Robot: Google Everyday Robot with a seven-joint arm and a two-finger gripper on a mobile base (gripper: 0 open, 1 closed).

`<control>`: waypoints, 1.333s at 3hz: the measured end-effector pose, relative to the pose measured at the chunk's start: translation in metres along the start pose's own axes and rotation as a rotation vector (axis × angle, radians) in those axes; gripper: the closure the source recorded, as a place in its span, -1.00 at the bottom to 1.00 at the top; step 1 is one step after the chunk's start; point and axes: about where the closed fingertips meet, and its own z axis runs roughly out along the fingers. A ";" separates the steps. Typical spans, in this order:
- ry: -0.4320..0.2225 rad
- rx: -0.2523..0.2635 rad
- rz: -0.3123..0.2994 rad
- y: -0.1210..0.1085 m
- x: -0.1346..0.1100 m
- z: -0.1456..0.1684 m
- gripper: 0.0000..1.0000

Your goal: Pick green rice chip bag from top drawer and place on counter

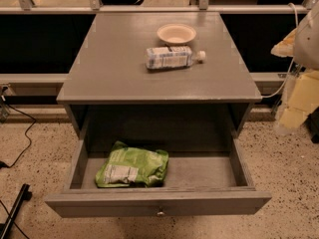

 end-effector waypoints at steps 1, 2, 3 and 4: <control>0.000 0.000 0.000 0.000 0.000 0.000 -1.00; 0.001 -0.028 -0.031 0.009 -0.010 0.028 -1.00; -0.012 -0.048 -0.090 0.032 -0.032 0.069 -1.00; -0.011 -0.064 -0.172 0.064 -0.063 0.129 -1.00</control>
Offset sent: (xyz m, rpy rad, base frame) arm 0.0044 0.0447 -0.0811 -0.0107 0.0860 0.1029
